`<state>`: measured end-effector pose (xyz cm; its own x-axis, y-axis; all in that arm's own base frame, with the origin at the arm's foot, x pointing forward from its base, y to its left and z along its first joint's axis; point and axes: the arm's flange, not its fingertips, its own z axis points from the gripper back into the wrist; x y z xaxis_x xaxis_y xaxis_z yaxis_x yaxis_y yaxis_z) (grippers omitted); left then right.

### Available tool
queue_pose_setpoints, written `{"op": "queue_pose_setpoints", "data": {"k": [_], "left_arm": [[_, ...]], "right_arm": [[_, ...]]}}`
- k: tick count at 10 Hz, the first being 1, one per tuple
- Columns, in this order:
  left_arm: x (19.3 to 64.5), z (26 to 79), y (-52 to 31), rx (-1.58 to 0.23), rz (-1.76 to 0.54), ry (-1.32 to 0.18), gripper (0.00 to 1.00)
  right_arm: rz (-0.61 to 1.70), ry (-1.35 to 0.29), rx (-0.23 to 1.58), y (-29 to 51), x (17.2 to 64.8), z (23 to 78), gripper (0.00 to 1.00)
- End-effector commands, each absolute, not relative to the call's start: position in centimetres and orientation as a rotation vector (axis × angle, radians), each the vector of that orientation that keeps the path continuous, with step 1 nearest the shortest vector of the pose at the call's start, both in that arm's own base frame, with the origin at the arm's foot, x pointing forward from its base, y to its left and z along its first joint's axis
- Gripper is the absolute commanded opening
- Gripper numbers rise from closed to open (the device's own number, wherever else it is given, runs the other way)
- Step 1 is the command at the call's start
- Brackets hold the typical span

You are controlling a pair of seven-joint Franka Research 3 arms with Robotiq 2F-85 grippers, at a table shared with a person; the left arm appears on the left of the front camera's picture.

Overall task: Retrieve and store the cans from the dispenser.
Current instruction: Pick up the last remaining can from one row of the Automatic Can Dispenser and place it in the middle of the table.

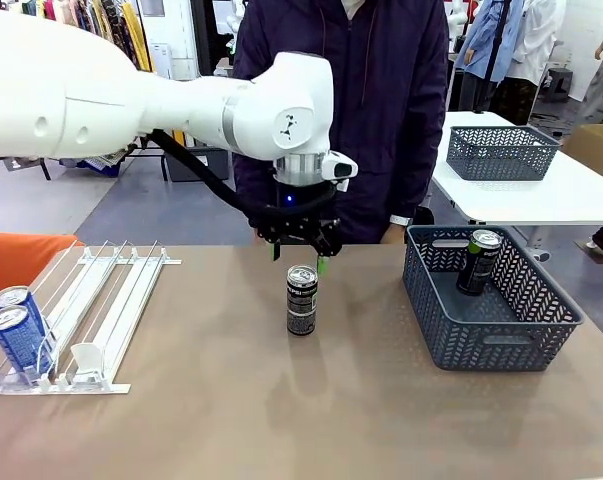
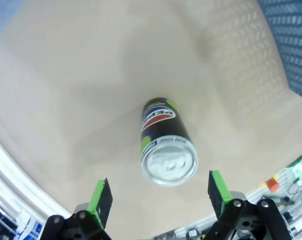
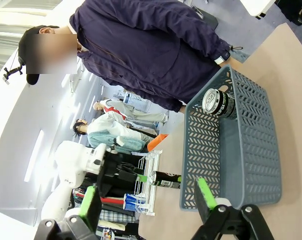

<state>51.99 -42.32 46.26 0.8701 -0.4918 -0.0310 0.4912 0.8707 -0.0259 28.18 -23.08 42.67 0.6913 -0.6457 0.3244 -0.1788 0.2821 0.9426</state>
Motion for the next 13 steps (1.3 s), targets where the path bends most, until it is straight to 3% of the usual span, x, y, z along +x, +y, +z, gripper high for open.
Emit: {"op": "queue_pose_setpoints", "data": {"k": [1,3,5,8,10,12,13], "left_arm": [[49.3,50.2,-37.6,-0.075,-0.527,0.003,1.00],[47.7,55.8,-30.1,-0.197,-0.537,-0.032,1.00],[47.3,58.6,-17.6,-0.465,-0.453,-0.117,1.00],[42.3,55.4,-0.2,-0.872,-0.342,-0.237,1.00],[39.1,51.1,6.8,-1.047,-0.199,-0.286,1.00],[37.6,47.5,8.3,-1.073,-0.147,-0.271,1.00],[37.9,49.6,9.2,-1.050,-0.176,-0.295,1.00]], "right_arm": [[-0.373,-0.796,1.292,-23.1,28.3,43.1,1.00],[-0.373,-0.796,1.292,-23.1,28.3,43.1,1.00],[-0.373,-0.796,1.292,-23.1,28.3,43.1,1.00],[-0.373,-0.796,1.292,-23.1,28.3,43.1,1.00],[-0.373,-0.796,1.292,-23.1,28.3,43.1,1.00],[-0.373,-0.796,1.292,-23.1,28.3,43.1,1.00],[-0.373,-0.796,1.292,-23.1,28.3,43.1,1.00]]}}
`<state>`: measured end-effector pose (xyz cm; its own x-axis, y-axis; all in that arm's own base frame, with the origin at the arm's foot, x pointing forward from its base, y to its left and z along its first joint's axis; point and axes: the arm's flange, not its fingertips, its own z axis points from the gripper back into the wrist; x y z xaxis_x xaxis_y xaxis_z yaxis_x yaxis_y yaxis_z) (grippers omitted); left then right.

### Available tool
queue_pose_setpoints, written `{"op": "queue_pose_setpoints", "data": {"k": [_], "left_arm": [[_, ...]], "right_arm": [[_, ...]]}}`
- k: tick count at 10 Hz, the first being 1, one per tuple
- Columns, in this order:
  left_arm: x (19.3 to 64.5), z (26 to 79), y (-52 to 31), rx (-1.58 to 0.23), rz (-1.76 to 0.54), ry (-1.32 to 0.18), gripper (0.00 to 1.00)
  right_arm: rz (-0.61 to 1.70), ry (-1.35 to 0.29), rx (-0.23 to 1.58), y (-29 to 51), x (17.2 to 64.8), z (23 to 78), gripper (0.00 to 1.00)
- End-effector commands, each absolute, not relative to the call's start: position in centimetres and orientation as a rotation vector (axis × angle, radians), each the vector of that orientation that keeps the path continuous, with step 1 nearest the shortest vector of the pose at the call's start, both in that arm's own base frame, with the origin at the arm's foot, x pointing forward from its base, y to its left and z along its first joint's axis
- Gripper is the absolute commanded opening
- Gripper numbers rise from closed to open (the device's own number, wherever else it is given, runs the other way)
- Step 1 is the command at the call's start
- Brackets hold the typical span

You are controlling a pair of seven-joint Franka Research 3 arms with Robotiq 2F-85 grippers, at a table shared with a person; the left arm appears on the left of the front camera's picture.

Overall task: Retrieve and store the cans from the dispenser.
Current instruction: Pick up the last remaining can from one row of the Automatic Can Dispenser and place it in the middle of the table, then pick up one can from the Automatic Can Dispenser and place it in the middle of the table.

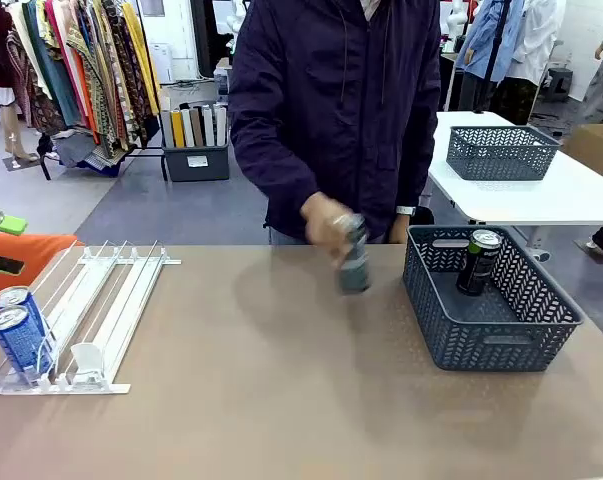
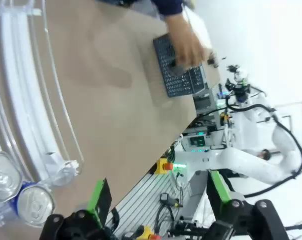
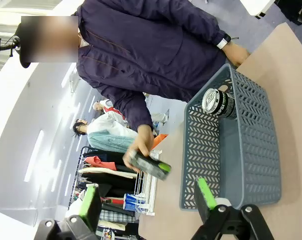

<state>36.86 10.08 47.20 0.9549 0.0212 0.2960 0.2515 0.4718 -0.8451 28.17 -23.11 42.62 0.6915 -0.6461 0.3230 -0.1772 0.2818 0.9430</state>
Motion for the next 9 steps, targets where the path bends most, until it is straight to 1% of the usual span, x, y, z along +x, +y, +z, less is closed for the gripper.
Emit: {"op": "queue_pose_setpoints", "data": {"k": [1,9], "left_arm": [[37.94,49.61,9.16,-1.050,-0.176,-0.295,1.00],[37.94,49.61,9.16,-1.050,-0.176,-0.295,1.00]], "right_arm": [[-0.373,-0.796,1.292,-23.14,28.30,43.11,1.00],[-0.373,-0.796,1.292,-23.14,28.30,43.11,1.00]]}}
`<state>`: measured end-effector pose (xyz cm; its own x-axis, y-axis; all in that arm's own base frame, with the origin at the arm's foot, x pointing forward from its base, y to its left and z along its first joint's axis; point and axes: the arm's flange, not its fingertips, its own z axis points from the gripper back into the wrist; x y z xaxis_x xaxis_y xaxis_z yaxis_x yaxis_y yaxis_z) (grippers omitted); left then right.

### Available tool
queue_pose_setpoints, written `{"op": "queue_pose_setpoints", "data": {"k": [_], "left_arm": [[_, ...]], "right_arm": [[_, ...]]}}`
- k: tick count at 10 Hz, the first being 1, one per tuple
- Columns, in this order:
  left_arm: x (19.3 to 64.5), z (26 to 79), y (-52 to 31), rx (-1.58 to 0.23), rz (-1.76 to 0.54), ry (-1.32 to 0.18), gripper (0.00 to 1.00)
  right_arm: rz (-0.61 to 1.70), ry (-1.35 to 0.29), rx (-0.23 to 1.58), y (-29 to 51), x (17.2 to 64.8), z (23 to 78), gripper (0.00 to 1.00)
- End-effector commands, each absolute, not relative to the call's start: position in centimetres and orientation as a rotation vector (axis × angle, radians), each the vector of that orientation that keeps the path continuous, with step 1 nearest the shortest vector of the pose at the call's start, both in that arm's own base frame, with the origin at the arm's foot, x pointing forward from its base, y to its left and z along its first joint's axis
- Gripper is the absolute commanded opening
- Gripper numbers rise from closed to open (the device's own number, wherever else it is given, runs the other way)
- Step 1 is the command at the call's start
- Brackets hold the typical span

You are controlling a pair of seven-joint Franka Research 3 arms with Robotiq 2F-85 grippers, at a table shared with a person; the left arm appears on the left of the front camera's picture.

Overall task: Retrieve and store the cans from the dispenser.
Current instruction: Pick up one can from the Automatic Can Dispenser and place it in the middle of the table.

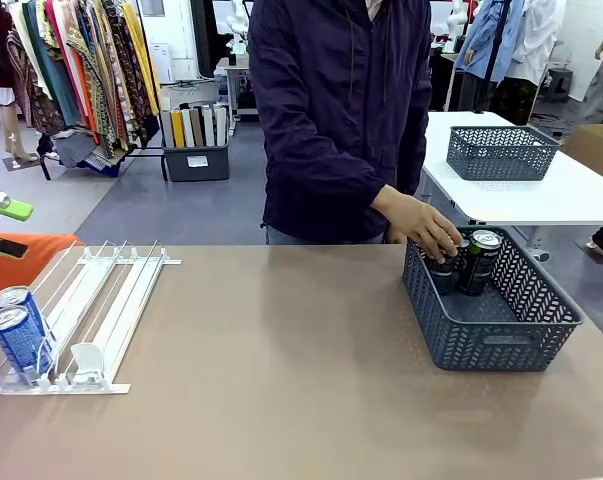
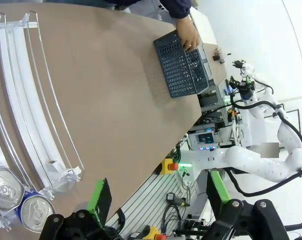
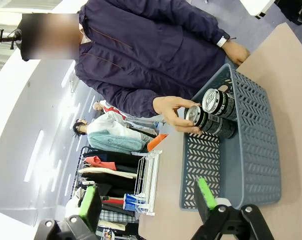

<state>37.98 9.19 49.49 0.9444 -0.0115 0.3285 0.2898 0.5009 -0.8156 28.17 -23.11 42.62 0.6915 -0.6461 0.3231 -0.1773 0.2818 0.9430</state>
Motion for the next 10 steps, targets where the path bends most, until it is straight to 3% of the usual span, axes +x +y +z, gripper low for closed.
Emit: {"op": "queue_pose_setpoints", "data": {"k": [1,3,5,7,8,9,10], "left_arm": [[37.9,49.6,9.2,-1.050,-0.176,-0.295,1.00],[38.0,49.5,9.2,-1.034,-0.185,-0.298,1.00],[37.3,51.7,7.7,-0.524,-0.316,-0.294,1.00],[33.2,54.4,7.9,-0.265,-0.099,-0.332,1.00],[32.1,54.7,7.6,-0.154,-0.009,-0.255,1.00],[31.5,54.1,6.9,-0.081,0.079,-0.047,1.00],[31.1,53.3,5.6,-0.029,-0.040,0.079,1.00]], "right_arm": [[-0.373,-0.796,1.292,-23.1,28.3,43.1,1.00],[-0.373,-0.796,1.292,-23.1,28.3,43.1,1.00],[-0.373,-0.796,1.292,-23.1,28.3,43.1,1.00],[-0.373,-0.796,1.292,-23.1,28.3,43.1,1.00],[-0.373,-0.796,1.292,-23.1,28.3,43.1,1.00],[-0.373,-0.796,1.292,-23.1,28.3,43.1,1.00],[-0.373,-0.796,1.292,-23.1,28.3,43.1,1.00]]}}
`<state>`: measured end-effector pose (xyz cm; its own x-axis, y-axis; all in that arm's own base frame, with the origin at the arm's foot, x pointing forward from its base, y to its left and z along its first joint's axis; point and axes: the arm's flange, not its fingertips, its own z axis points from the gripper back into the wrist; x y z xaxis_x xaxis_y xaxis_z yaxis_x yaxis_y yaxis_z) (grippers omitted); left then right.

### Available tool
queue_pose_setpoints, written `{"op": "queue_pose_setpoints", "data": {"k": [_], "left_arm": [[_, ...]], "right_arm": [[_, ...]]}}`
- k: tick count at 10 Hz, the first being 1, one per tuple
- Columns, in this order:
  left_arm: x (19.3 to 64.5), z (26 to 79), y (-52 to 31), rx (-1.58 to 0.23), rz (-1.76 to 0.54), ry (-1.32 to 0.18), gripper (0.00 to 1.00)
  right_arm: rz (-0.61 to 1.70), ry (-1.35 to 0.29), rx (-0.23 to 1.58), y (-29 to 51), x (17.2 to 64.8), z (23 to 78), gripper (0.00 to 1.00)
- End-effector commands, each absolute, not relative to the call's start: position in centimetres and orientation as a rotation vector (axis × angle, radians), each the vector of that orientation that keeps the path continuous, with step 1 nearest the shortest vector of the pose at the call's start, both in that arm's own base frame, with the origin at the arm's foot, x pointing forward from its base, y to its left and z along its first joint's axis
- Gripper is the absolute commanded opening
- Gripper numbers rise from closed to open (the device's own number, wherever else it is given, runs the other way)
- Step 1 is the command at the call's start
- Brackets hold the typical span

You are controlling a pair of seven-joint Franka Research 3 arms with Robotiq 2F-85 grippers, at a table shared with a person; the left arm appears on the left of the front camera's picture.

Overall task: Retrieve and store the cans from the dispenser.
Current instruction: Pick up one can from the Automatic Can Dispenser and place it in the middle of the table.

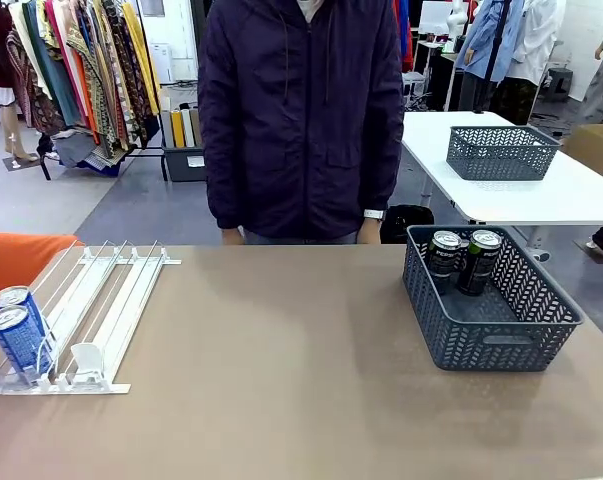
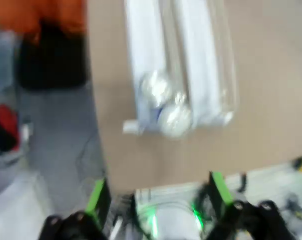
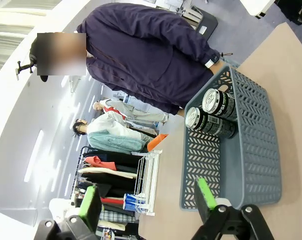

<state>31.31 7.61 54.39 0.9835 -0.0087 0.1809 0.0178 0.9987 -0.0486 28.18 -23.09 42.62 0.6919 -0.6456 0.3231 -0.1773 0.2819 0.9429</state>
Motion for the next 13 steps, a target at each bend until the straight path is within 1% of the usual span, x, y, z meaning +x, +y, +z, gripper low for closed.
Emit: {"op": "queue_pose_setpoints", "data": {"k": [1,2,7,8,9,11,12,13], "left_arm": [[31.1,53.3,4.8,-0.031,-0.186,0.044,1.00],[31.3,54.4,7.6,-0.050,-0.013,-0.182,1.00],[31.2,54.6,7.7,-0.046,-0.028,-0.165,1.00],[32.6,52.9,6.3,-0.073,-0.015,-0.172,1.00],[33.1,51.3,5.4,-0.113,0.052,-0.220,1.00],[33.8,48.0,3.7,-0.071,0.208,-0.318,1.00],[33.6,47.1,3.1,-0.089,0.200,-0.294,1.00],[33.8,46.2,2.6,-0.064,0.211,-0.269,1.00]], "right_arm": [[-0.373,-0.796,1.292,-23.1,28.3,43.1,1.00],[-0.373,-0.796,1.292,-23.1,28.3,43.1,1.00],[-0.373,-0.796,1.292,-23.1,28.3,43.1,1.00],[-0.373,-0.796,1.292,-23.1,28.3,43.1,1.00],[-0.373,-0.796,1.292,-23.1,28.3,43.1,1.00],[-0.373,-0.796,1.292,-23.1,28.3,43.1,1.00],[-0.373,-0.796,1.292,-23.1,28.3,43.1,1.00],[-0.373,-0.796,1.292,-23.1,28.3,43.1,1.00]]}}
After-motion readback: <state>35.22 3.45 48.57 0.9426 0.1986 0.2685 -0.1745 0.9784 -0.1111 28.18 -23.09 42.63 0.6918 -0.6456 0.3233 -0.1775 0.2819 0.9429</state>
